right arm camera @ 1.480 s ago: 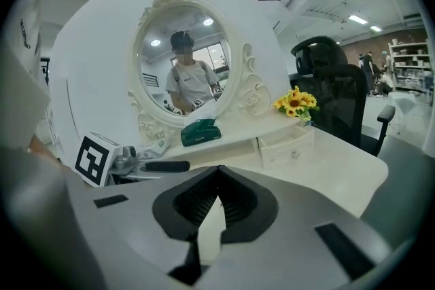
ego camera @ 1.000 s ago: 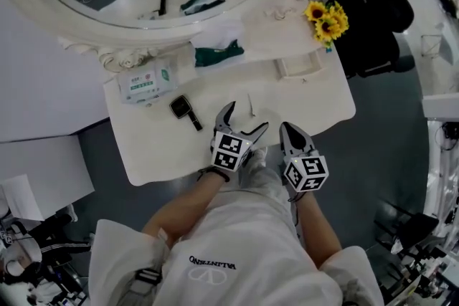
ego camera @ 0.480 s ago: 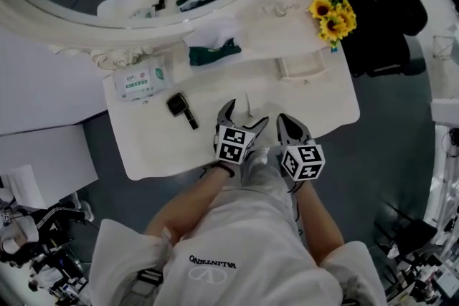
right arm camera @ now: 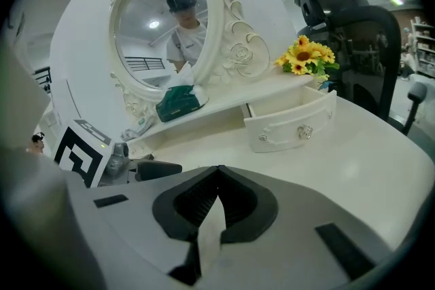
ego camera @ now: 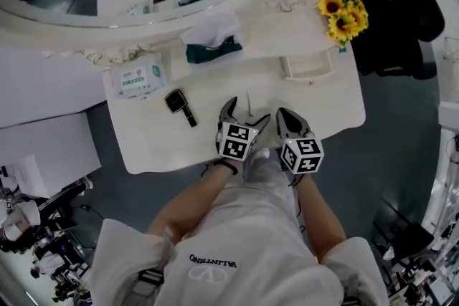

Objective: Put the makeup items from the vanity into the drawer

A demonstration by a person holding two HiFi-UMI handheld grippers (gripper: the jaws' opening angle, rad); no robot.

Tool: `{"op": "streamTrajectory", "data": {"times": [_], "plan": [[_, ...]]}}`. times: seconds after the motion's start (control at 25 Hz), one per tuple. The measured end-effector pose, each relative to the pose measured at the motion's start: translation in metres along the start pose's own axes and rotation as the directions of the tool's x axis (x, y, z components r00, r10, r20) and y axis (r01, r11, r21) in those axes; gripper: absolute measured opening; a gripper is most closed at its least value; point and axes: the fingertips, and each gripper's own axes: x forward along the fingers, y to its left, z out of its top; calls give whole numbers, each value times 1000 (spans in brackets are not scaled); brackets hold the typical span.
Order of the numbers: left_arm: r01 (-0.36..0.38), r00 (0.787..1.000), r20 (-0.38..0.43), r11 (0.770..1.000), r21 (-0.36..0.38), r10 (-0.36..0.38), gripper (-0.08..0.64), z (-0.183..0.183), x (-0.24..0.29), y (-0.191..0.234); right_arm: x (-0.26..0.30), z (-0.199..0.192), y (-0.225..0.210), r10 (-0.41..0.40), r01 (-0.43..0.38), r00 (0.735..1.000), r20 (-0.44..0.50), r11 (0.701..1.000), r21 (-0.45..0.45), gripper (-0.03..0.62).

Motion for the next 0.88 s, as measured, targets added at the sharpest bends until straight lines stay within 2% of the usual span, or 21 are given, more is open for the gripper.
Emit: {"op": "streamTrajectory", "data": {"times": [0.16,0.4,0.64,0.88], "plan": [[-26,1000,-19,999,-32,25,477,-6,6,4,4,1,-9,7,-7,1000,-5,1000,3,12],[-80,996,-20,995,61,81,476,-9,11,4,6,1,-16,22,-21,1000,-18,1000,5,12],[-140,989,-32,985,98,144,456,-12,12,6,8,1,-15,40,-40,999,-27,999,3,12],[-156,987,-19,983,100,158,448,-12,11,6,7,-2,-14,52,-52,998,-35,999,0,12]]}}
